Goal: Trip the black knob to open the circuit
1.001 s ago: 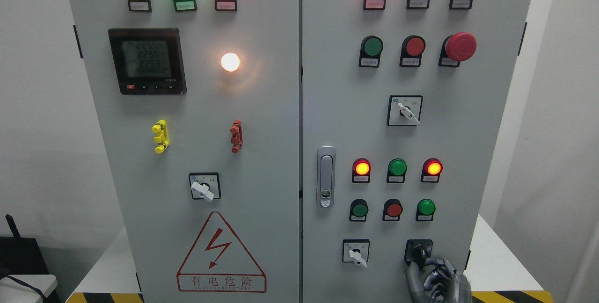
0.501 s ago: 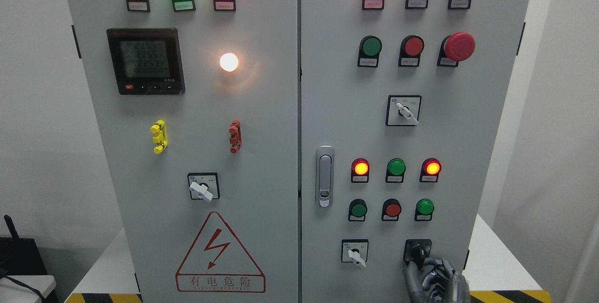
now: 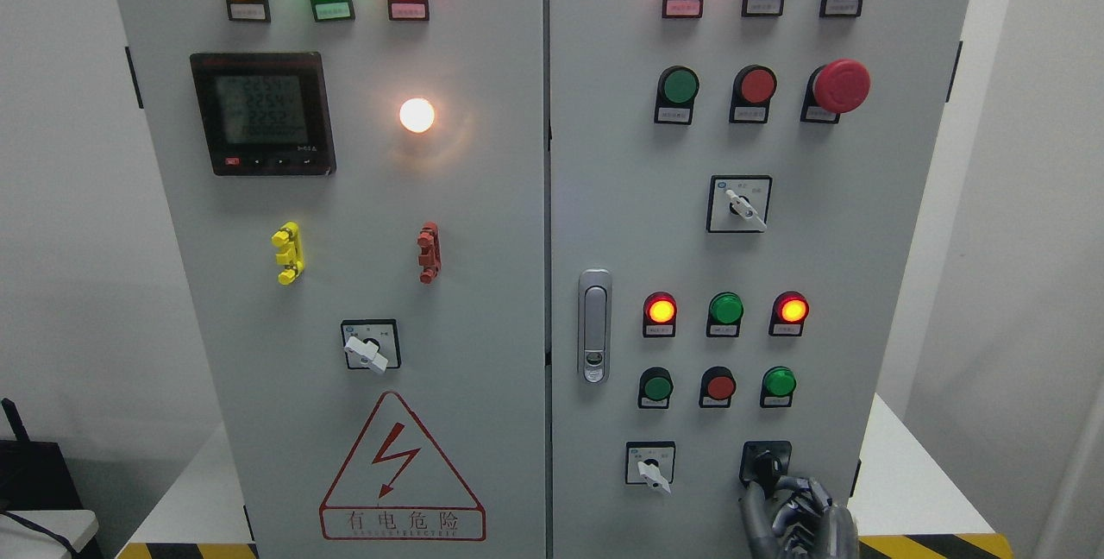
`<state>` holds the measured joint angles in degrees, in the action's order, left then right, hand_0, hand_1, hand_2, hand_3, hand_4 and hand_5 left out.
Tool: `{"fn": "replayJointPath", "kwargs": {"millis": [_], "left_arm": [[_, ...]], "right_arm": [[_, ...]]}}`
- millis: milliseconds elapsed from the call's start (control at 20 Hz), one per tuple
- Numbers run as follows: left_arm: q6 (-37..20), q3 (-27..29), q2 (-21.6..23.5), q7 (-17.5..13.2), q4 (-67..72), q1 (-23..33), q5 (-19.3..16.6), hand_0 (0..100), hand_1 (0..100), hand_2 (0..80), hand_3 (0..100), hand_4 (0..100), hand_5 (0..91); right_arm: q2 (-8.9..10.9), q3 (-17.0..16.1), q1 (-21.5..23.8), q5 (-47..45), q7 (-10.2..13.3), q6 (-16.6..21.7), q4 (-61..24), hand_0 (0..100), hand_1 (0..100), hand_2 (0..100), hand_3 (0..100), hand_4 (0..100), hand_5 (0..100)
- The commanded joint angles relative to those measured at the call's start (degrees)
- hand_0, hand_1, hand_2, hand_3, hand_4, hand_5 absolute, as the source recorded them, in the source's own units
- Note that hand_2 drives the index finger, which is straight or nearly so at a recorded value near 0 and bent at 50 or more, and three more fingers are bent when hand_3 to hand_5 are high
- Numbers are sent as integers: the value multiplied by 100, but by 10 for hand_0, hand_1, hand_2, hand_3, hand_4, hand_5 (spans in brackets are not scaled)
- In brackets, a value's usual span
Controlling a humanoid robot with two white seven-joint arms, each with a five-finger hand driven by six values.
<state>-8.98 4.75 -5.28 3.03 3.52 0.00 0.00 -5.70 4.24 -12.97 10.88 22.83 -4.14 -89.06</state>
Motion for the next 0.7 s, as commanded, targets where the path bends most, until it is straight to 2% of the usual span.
{"fn": "replayJointPath", "kwargs": {"millis": [0, 200, 651], "left_arm": [[2, 0, 0, 4, 0, -44, -193, 120, 389, 0, 0, 0, 0], [2, 0, 0, 4, 0, -44, -185, 120, 389, 0, 0, 0, 0], [2, 0, 0, 4, 0, -44, -184, 120, 389, 0, 0, 0, 0]], "right_arm": [[-2, 33, -13, -42, -7, -8, 3, 572, 752, 624, 956, 921, 946], [-2, 85, -39, -384, -7, -16, -6, 574, 750, 627, 962, 923, 946], [-2, 85, -83, -403, -7, -8, -6, 575, 748, 629, 963, 925, 946]]}}
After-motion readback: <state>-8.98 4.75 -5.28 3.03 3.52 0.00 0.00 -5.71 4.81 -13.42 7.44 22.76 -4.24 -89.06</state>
